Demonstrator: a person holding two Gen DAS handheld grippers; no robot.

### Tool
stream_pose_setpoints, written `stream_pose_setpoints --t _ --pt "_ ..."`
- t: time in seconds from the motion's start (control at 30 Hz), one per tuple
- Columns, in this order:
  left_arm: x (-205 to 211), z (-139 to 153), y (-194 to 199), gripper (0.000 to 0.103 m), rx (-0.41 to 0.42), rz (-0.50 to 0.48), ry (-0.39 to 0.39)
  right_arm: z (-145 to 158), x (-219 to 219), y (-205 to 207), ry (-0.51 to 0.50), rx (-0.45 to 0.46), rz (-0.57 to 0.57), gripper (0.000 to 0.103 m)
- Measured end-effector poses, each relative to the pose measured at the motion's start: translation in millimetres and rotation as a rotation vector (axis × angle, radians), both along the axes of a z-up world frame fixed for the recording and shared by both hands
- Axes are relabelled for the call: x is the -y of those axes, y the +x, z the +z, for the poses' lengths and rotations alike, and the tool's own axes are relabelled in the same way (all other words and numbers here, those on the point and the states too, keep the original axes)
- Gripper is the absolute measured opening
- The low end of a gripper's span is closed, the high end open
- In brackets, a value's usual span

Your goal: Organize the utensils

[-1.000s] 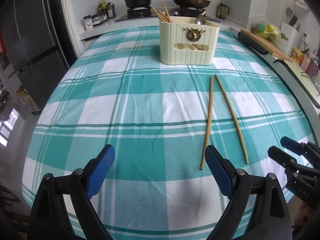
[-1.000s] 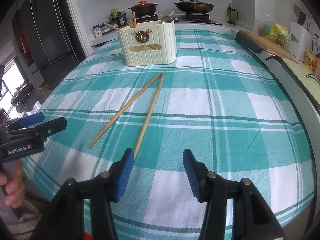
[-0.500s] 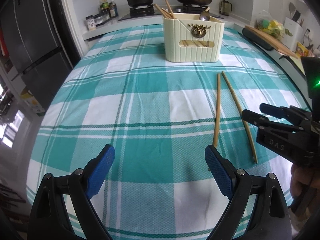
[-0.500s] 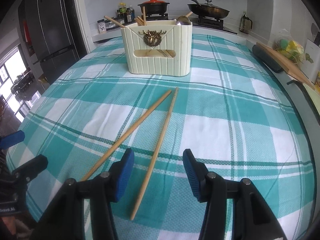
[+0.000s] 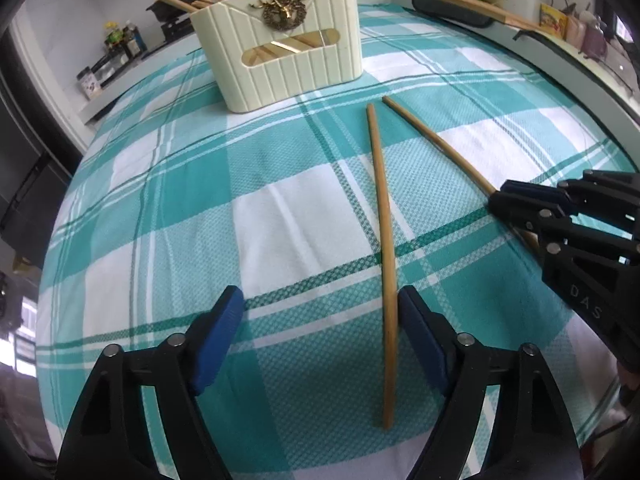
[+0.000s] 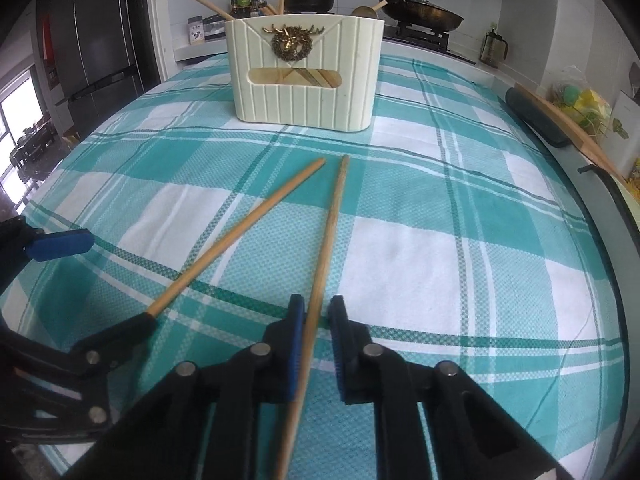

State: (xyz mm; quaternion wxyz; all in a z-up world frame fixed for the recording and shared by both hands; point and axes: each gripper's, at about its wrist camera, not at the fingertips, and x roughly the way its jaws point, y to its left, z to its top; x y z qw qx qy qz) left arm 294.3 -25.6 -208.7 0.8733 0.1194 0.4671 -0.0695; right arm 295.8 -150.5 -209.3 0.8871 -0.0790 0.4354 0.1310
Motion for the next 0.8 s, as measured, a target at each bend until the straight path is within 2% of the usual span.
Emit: stream_pose_setpoints --t 0.03,0.1,0.17,0.23,0.3,0.43,0.57,0.63,0.7,0.73,0.77,0.8 --pt "2 1 1 0.065 -0.007 -0.003 -0.01 0 5 -2 -0.005 0.003 -0.011 0.01" --pt "4 2 1 0.027 -0.024 -0.009 -0.054 -1 17 -6 -0.006 0.005 -0.039 0.01" --pt "7 2 -2 0.009 -0.02 0.001 -0.055 -1 31 -10 0.0 0.006 -0.074 0.01" --pt "9 2 -7 0.007 -0.003 0.021 -0.04 -1 45 -15 0.012 0.007 -0.107 0.01" --pt "5 3 -12 0.005 -0.005 0.058 -0.062 -2 55 -20 0.016 0.009 -0.132 0.01" --pt "-12 2 -32 0.005 -0.024 0.137 -0.1 -2 71 -36 0.012 0.009 -0.169 0.01" --pt "-25 6 -49 0.007 -0.042 0.153 -0.129 -1 81 -51 0.002 -0.003 -0.183 0.01" --pt "-32 11 -51 0.017 -0.054 0.144 -0.164 -1 83 -56 -0.003 -0.015 -0.173 0.011" --pt "-39 18 -48 0.056 -0.061 0.121 -0.204 1 83 -56 0.002 -0.033 -0.152 0.019" --pt "-42 24 -46 0.061 -0.052 0.109 -0.225 3 83 -55 0.007 -0.04 -0.139 0.031" --pt "-44 29 -42 0.065 -0.048 0.094 -0.24 6 84 -55 0.018 -0.041 -0.127 0.037" --pt "-46 33 -36 0.065 -0.056 0.075 -0.249 10 85 -53 0.028 -0.039 -0.115 0.037"
